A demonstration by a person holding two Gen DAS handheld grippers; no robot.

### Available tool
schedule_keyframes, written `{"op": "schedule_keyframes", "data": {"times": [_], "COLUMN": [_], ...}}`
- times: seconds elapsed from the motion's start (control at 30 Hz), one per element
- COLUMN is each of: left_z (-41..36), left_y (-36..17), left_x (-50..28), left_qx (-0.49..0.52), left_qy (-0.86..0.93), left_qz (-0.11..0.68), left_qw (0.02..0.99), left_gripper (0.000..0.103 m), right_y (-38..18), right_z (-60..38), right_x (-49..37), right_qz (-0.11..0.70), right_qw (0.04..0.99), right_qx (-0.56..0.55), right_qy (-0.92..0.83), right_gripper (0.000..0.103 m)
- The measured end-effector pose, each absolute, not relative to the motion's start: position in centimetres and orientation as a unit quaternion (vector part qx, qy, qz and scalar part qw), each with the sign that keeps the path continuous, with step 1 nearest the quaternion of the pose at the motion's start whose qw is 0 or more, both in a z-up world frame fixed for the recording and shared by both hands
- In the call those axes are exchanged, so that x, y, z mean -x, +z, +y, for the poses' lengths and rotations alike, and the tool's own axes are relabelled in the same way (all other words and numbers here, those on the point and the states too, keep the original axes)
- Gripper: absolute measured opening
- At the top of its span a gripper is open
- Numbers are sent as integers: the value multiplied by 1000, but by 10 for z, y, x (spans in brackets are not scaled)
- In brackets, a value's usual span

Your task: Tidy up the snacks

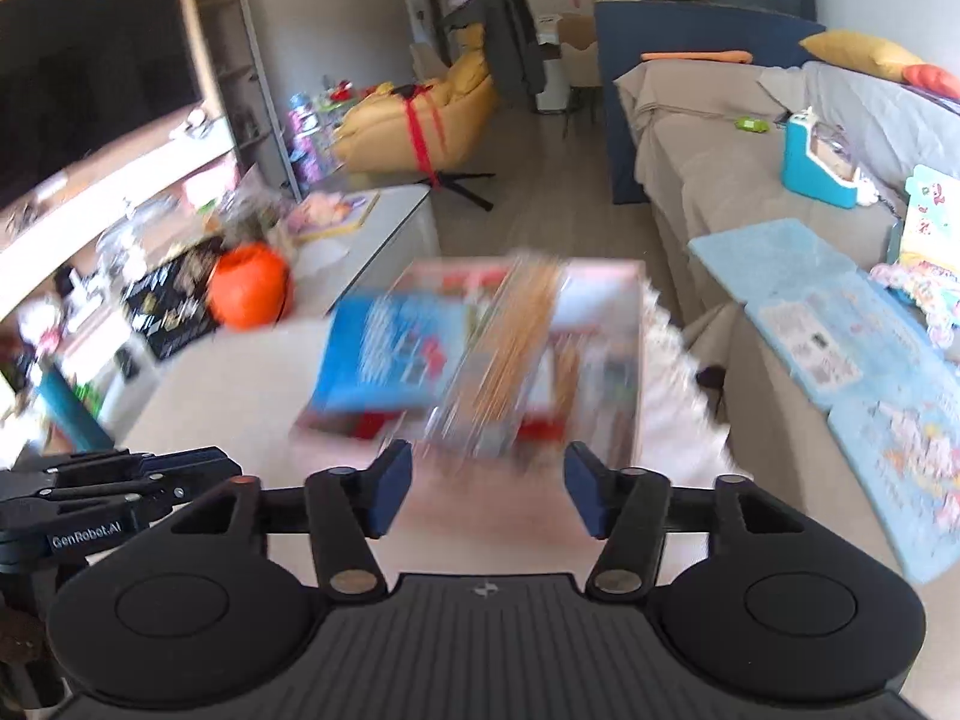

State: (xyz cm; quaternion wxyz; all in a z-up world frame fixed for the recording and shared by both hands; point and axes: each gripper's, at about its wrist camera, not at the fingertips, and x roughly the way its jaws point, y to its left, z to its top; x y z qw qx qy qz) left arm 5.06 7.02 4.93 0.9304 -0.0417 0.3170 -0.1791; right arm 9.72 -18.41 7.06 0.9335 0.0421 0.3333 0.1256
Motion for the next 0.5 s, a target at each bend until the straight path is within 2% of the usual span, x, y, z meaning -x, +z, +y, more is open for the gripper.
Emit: {"op": "schedule_keyframes", "data": {"times": [0.1,0.23,0.37,0.4,0.43,0.5], "left_z": [63,53,35,33,30,23], "left_y": [34,15,10,9,9,9], "left_x": [-18,-4,-4,-3,-4,-4], "left_qx": [27,21,12,15,16,7], "left_qy": [-150,-125,-115,-114,-112,-105], "left_qz": [329,344,328,324,321,319], "left_qw": [932,930,938,939,940,942], "left_gripper": [23,23,31,36,41,42], "right_y": [47,12,-7,-8,-11,-17], "right_z": [-168,-150,-145,-144,-144,-142], "right_x": [-68,-46,-35,-35,-33,-29], "right_qz": [342,374,366,365,360,349], "right_qw": [930,918,924,926,929,934], "right_qx": [-28,-29,-16,-10,-6,9], "right_qy": [133,128,106,96,90,82], "right_gripper": [66,66,70,72,75,83]}}
